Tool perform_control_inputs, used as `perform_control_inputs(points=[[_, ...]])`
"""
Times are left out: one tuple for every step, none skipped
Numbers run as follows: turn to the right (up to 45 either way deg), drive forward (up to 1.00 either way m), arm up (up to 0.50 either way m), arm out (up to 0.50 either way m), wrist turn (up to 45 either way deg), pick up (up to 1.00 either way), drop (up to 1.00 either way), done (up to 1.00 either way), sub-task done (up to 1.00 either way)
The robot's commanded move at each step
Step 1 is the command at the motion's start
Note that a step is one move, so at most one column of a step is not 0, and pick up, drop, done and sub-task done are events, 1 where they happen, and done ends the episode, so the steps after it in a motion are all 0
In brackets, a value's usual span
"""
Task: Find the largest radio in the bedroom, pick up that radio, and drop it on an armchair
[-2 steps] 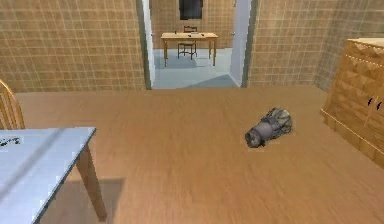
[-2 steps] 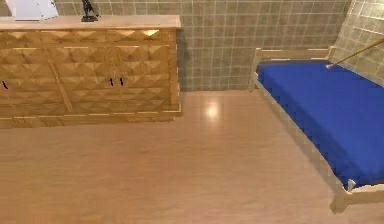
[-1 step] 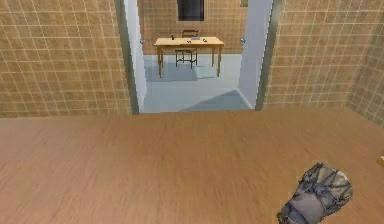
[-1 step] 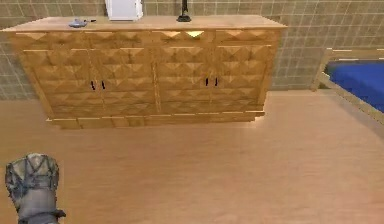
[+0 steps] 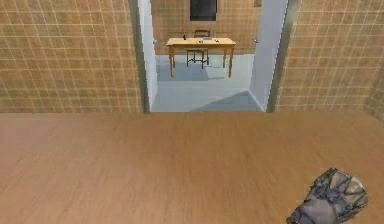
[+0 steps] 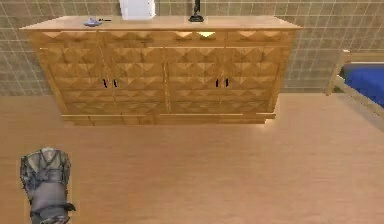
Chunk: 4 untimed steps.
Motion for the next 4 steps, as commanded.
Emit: perform_control_inputs(points=[[0.0,1.00,0.00,0.00,0.0,0.00,0.00,0.00,0.00],[0.0,1.00,0.00,0.00,0.0,0.00,0.00,0.00,0.00],[0.0,1.00,0.00,0.00,0.0,0.00,0.00,0.00,0.00],[0.0,0.80,0.00,0.00,0.0,0.00,0.00,0.00,0.00]])
